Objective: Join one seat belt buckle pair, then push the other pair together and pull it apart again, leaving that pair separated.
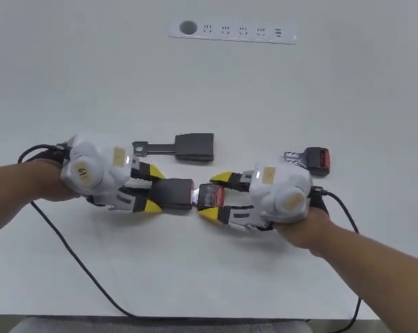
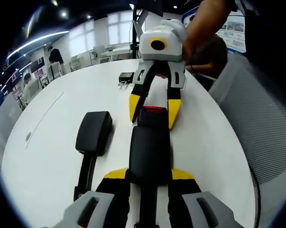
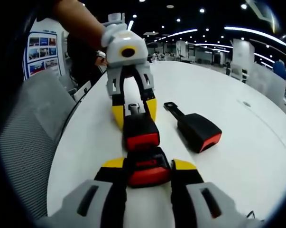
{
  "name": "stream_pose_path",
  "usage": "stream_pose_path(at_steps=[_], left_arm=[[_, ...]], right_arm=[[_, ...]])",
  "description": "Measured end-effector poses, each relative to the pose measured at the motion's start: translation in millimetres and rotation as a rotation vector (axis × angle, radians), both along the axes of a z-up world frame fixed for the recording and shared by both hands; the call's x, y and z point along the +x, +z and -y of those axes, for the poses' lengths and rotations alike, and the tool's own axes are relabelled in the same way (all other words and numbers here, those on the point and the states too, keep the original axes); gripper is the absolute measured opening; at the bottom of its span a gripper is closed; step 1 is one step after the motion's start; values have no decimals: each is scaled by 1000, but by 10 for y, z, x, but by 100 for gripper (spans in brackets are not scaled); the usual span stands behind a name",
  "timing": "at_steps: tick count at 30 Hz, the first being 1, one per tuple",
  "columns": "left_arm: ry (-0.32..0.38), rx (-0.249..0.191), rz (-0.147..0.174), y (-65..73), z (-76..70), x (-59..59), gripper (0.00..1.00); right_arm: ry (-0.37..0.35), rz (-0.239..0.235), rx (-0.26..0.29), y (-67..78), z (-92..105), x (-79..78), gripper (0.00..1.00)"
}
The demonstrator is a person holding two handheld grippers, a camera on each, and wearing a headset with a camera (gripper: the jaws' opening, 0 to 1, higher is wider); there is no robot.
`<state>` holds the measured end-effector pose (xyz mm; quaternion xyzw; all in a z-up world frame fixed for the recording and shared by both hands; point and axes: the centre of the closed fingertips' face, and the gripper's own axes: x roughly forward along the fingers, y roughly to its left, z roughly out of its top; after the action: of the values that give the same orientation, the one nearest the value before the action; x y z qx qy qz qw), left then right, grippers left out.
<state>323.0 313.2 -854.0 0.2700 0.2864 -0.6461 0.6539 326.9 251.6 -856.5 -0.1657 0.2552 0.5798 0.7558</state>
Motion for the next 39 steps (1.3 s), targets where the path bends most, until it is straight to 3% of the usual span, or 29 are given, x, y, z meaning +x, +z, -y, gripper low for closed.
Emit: stream_pose_path(at_steps=[6,8,10,12,14,15,16,17,18,19,20,21,25,26,28,30,32,35,36,39], left_arm=[[6,1,-6,5,9,-3,32],[8,8,-5,11,24,-8,33],[10,15,1,12,28,-12,33],[26,20,-2,7,23,-13,34],[44,45,24,8,-9,10,35],[60,61,36,13,-30,32,37],[108,80,43,21,-55,70,40],[148,61,26,66,-35,72,44],[143,21,17,137,12,49,46],[149,-21,13,236,44,28,49],[159,-22,18,274,28,35,52],[173,-27,22,325,15,45,55],[215,-52,17,441,19,88,68],[228,-54,35,456,27,121,70],[227,-66,37,498,61,136,71],[226,-71,61,538,100,201,72],[227,-84,65,596,156,280,74],[220,-92,75,644,248,374,73],[207,-77,98,634,272,421,73],[208,-70,118,625,320,567,70]], right_arm=[[-5,-8,-3,2,-3,-3,35],[7,23,-12,7,-6,-3,36],[-11,-1,-12,10,-15,-17,37],[-1,12,-21,21,-19,-23,38],[-22,12,-39,33,-18,-15,39],[-63,-26,-60,12,18,-25,40],[-55,-35,-26,79,-17,-38,43],[-66,-40,19,154,-46,-37,50],[-85,-36,35,203,-34,-13,61],[-97,-31,37,249,15,3,69],[-100,-16,38,283,55,14,73],[-107,13,35,331,120,41,74],[-127,5,30,419,336,63,79],[-129,9,27,442,401,73,78],[-151,26,28,518,571,142,79],[-181,32,37,584,754,246,80],[-203,36,25,620,943,342,80],[-218,30,-32,577,1226,453,81],[-224,31,-51,562,1333,498,80],[-233,36,-65,544,1541,602,80]])
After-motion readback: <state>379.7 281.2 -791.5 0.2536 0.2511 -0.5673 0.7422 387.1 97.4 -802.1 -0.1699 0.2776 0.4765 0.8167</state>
